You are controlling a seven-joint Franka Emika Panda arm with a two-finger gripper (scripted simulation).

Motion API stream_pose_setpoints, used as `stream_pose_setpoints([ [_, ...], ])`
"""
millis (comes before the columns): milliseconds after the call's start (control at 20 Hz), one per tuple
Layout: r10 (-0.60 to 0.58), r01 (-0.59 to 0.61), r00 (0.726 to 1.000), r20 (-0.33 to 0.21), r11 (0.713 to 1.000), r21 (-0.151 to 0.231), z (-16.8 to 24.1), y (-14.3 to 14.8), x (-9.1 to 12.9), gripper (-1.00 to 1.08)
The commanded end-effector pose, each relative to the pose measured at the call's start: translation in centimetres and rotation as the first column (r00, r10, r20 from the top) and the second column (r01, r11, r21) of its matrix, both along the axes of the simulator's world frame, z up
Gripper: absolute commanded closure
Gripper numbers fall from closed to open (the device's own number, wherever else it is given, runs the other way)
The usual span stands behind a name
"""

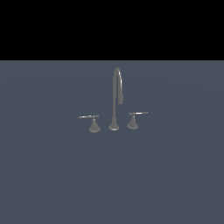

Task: Turn on the faucet by rotating a designated handle.

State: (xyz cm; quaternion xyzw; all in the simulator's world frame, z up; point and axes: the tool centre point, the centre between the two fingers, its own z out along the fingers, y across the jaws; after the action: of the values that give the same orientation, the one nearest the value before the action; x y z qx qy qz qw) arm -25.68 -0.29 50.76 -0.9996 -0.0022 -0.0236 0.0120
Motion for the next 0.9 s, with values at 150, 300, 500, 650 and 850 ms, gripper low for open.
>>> stream_pose_setpoints([
  [150,0.009,-0.009,1.0,-0.004,1.0,-0.003,-0.1,0.2,0.0,1.08],
  [300,0.035,-0.035,0.999,-0.016,0.999,-0.012,-0.6,0.9,0.0,1.08],
  [500,0.066,-0.067,0.997,-0.03,0.997,-0.023,-1.0,1.7,0.0,1.08],
  [650,0.068,-0.069,0.997,-0.03,0.997,-0.024,-1.0,1.7,-0.1,1.08],
  [850,0.056,-0.057,0.998,-0.03,0.998,-0.018,-1.1,1.7,0.3,1.08],
])
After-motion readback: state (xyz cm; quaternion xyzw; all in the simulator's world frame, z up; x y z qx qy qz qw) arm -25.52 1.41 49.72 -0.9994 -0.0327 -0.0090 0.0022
